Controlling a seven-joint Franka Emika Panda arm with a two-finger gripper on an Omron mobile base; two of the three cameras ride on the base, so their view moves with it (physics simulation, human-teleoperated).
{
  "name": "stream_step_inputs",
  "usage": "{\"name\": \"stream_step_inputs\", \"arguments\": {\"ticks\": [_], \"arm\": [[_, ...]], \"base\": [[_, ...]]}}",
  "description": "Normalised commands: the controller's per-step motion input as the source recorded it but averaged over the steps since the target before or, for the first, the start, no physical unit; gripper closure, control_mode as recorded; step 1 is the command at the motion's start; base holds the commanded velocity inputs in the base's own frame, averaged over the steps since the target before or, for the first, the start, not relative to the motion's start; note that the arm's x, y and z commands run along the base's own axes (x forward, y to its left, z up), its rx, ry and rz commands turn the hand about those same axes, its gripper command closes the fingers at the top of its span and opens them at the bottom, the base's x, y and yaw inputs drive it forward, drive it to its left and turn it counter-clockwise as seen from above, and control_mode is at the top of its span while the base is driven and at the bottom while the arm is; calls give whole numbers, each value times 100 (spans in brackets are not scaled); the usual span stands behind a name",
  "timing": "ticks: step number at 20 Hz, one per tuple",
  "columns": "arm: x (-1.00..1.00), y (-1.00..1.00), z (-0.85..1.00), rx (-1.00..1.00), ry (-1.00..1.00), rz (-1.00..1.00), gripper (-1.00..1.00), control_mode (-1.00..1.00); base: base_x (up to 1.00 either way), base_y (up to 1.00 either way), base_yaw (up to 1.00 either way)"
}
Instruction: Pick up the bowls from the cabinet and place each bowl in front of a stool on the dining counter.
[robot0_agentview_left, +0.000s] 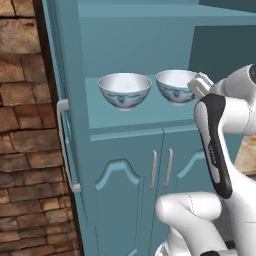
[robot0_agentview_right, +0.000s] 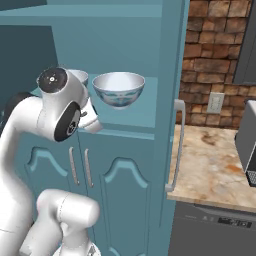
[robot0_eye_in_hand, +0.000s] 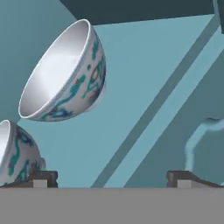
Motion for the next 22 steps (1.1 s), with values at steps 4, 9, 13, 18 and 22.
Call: {"name": "stream_step_inputs", "arguments": {"ticks": [4, 9, 13, 18, 22], "arm": [[22, -31, 57, 25, -1, 0, -100, -100], [68, -31, 22, 5, 11, 5, -100, -100], [61, -6, -4, 0, 7, 1, -100, -100], [18, 0, -27, 0, 0, 0, -100, -100], [14, 0, -40, 0, 0, 0, -100, -100]], "base": [[0, 0, 0], [0, 0, 0], [0, 0, 0], [0, 0, 0], [0, 0, 0]]}}
